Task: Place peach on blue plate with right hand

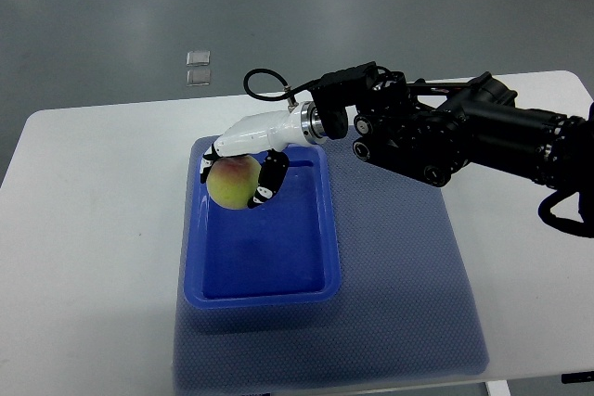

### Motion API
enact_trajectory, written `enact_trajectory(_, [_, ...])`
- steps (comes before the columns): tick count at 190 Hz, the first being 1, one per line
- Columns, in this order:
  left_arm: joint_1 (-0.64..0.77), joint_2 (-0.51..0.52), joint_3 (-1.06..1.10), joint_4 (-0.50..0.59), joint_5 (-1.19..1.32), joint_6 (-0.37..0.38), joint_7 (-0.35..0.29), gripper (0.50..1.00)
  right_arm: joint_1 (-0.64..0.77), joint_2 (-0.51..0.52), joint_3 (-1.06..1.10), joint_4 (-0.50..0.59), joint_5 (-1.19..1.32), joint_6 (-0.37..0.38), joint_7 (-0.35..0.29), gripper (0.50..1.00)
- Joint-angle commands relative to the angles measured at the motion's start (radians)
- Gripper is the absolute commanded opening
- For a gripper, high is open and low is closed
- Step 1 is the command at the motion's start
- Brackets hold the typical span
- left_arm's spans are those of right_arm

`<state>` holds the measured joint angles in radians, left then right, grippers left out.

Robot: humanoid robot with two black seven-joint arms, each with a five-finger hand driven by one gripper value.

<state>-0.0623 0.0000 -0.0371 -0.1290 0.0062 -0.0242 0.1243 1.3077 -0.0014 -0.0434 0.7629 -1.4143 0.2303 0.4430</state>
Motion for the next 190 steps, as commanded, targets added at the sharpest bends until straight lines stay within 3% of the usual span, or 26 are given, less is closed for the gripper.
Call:
enact_trajectory(1, [-0.001,0.0,-0.001,-0.001,0.0,0.0,0.0,1.0,-0.034,0.001,-0.026,-0.007,-0.002,0.0,0.0,0.719])
enact_trajectory(12, [0.001,0.0,-0.001,-0.001,0.0,0.0,0.0,1.0,-0.036,0.001,-0.027,-0.007,-0.002,0.0,0.0,0.727])
enact_trajectory(13, [0.001,0.0,-0.001,-0.001,0.0,0.0,0.0,1.0,-0.05,0.001,-0.033,-0.01,-0.002,0.0,0.0,0.768])
enact_trajectory(34, [0.001,0.0,-0.001,-0.001,0.0,0.0,0.0,1.0,-0.068,0.001,-0.044,-0.01,-0.002,0.0,0.0,0.801])
enact_trajectory(35, [0.001,0.0,-0.001,-0.001,0.0,0.0,0.0,1.0,-0.076,0.001,-0.046,-0.011,-0.002,0.0,0.0,0.827])
enact_trajectory(63, [0.003,0.0,-0.001,-0.001,0.0,0.0,0.0,1.0,-0.082,0.001,-0.047,-0.014,-0.002,0.0,-0.001,0.86])
enact_trajectory(64, [0.003,0.0,-0.001,-0.001,0.0,0.0,0.0,1.0,-0.081,0.001,-0.047,-0.014,-0.002,0.0,-0.001,0.903])
enact_trajectory(72, [0.003,0.0,-0.001,-0.001,0.0,0.0,0.0,1.0,-0.079,0.001,-0.047,-0.014,0.0,0.0,-0.001,0.926])
enact_trajectory(143, [0.007,0.0,0.0,0.0,0.0,0.0,0.0,1.0,-0.03,0.001,-0.032,-0.014,0.005,0.0,0.002,0.928])
enact_trajectory(190, [0.007,0.0,0.0,-0.001,0.0,0.0,0.0,1.0,0.065,-0.12,-0.013,-0.014,0.284,0.046,-0.006,0.928])
